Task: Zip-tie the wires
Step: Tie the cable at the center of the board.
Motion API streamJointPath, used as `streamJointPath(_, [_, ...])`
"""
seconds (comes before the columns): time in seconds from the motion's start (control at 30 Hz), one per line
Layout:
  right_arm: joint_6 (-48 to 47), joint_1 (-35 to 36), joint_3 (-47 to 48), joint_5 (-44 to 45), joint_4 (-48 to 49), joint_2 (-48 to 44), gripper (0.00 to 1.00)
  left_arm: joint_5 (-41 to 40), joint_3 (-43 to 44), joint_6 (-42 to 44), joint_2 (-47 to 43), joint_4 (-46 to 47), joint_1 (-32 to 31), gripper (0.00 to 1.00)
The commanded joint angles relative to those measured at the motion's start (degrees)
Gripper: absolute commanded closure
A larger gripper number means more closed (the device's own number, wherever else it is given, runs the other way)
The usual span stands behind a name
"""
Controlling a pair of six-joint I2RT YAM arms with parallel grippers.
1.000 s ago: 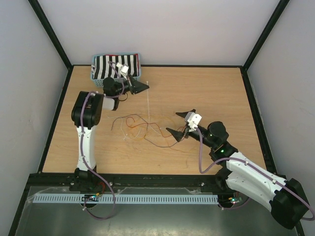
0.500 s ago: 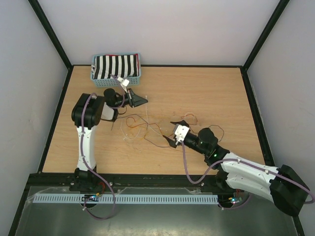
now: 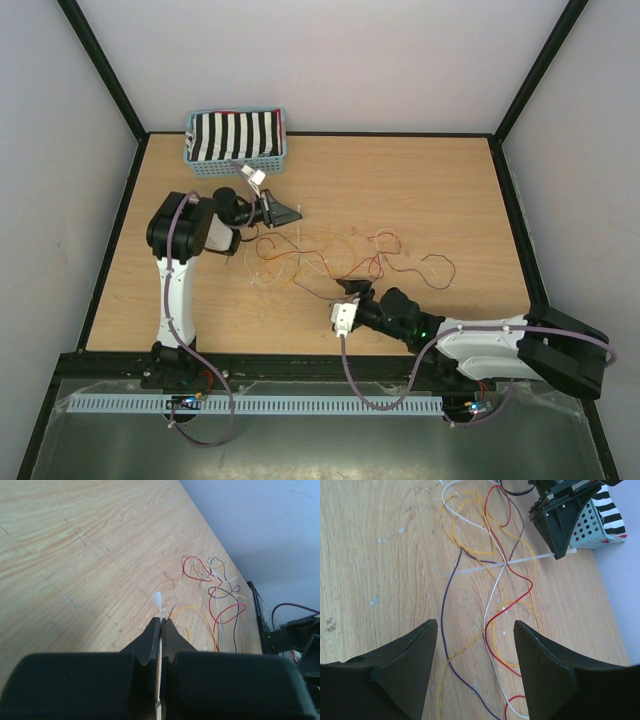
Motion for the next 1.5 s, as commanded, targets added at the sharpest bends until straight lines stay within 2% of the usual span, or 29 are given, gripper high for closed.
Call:
streamJointPath(0.0, [-5.4,1.7,0.3,3.3,6.2,4.0,0.27,2.3,-2.0,-0.8,-2.3,3.4,-0.3,1.0])
streamJointPath(0.23, [-6.5,5.5,1.1,2.4,4.0,5.1,0.29,4.0,-5.4,-1.1,-3.6,3.4,-0.2,1.0])
streamJointPath(0.37, [-8.0,8.2,1.2,2.9,5.0,6.8,0.25,5.0,-5.6,-2.0,-3.5,3.4,-0.5,1.0])
streamJointPath(0.7, [-17.8,8.6,7.1,4.0,11.2,20.9,0.21,2.9,-7.5,-2.1,-5.0,3.4,-1.2,1.0])
streamJointPath(0.97, [-24.7,8.7,13.6,3.5,6.5,29.6,0.16,-1.3,-9.1,-4.4,-5.1,3.3,-1.5,1.0])
streamJointPath(1.1, [-27.2,8.1,14.9,4.8,6.4,32.7,0.15,-1.6,-9.5,-5.3,-4.7,3.3,-1.6,1.0])
streamJointPath(1.47, [-28.6,1.5,19.7,-0.8,2.1,35.4,0.17,-2.6,-11.1,-8.0,-5.4,3.1,-1.9,1.0])
